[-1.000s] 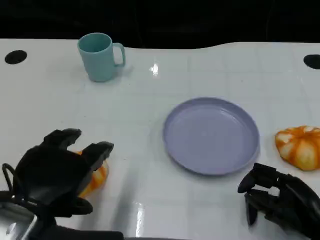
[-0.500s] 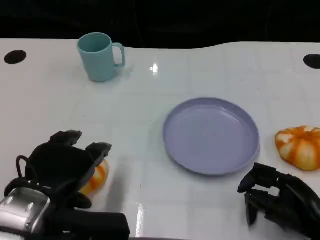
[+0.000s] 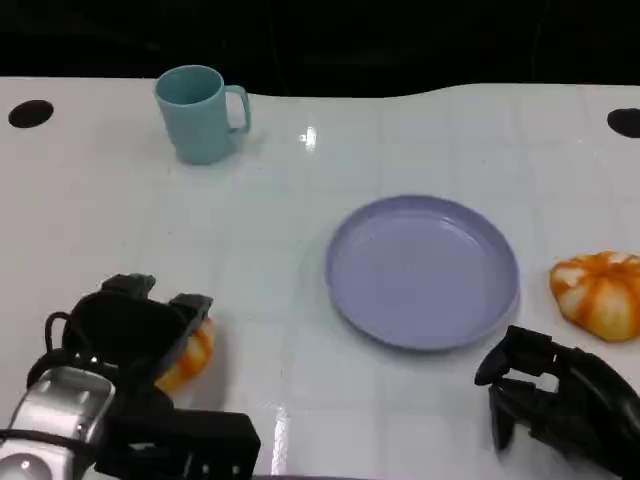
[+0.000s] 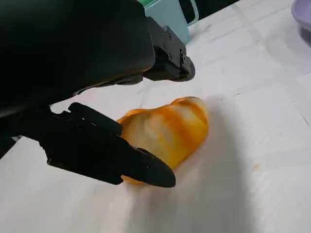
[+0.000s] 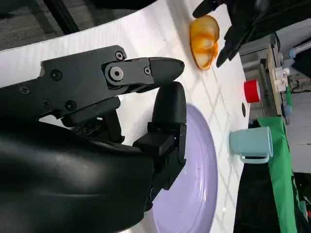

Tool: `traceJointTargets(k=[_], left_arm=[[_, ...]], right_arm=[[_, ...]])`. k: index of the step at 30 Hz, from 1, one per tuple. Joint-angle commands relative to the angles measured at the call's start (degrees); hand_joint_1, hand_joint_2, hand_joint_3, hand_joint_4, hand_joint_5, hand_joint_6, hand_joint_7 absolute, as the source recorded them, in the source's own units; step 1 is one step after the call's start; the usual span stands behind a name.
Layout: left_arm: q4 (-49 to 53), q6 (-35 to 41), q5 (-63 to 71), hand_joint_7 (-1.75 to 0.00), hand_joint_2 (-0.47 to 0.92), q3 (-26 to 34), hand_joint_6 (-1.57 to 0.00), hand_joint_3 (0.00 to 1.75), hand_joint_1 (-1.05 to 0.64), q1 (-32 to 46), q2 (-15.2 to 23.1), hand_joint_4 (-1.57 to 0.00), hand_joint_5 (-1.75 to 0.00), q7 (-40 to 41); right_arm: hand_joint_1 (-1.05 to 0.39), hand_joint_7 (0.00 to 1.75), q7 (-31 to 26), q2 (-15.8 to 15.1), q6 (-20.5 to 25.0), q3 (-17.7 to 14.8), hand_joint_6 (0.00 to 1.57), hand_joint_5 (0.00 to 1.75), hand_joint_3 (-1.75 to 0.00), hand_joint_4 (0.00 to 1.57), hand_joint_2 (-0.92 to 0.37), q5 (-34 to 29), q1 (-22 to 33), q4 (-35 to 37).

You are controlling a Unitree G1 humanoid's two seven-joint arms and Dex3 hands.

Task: Grasp the bread from the table and place it into the plate.

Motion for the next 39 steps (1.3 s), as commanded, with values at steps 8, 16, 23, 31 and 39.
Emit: traceJointTargets(k=[8, 16, 23, 31, 39], left_arm=[[11.2, -0.75, -4.27, -0.04, 0.91, -2.47, -0.32, 0.07, -0.42, -4.6, 1.17, -0.27, -0.06, 6.7], [17.97, -9.23, -11.35, -0.03, 0.76, -1.37, -0.83, 0.63, -0.25, -4.9, 1.8, -0.88, -0.18, 19.59], [26.72, -18.23, -13.77, -1.09, 0.6, -1.84, -0.8, 1.14, -0.25, -7.02, 2.22, -0.7, -1.68, 34.83], [26.77, -20.1, -15.4, -1.74, 0.58, -1.56, -0.49, 1.27, -0.26, -7.5, 2.85, -0.67, -1.75, 37.21], [20.56, -20.17, -17.36, -1.58, 0.61, -0.03, -0.54, 0.94, -0.3, -7.45, 3.91, -0.66, -1.75, 34.24]], right_arm=[[-0.54, 1.35, -0.82, -0.82, 0.32, 0.11, 0.7, 1.75, -0.24, 0.67, -0.92, -0.86, 1.18, 0.07], [-0.52, 1.35, -0.68, -0.73, 0.38, 0.04, 0.69, 1.75, -0.24, 0.67, -0.92, -0.68, 1.1, 0.46], [-0.52, 1.36, -0.74, -0.61, 0.2, 0.13, 0.69, 1.75, -0.25, 0.67, -0.92, -0.74, 1.07, 0.29], [-0.53, 1.36, -0.68, -0.49, -0.05, 0.15, 0.69, 1.75, -0.25, 0.67, -0.92, -0.96, 0.71, 0.62], [-0.52, 1.36, -0.91, -0.49, -0.22, 0.17, 0.69, 1.75, -0.25, 0.67, -0.92, -1.29, 0.25, 1.22]])
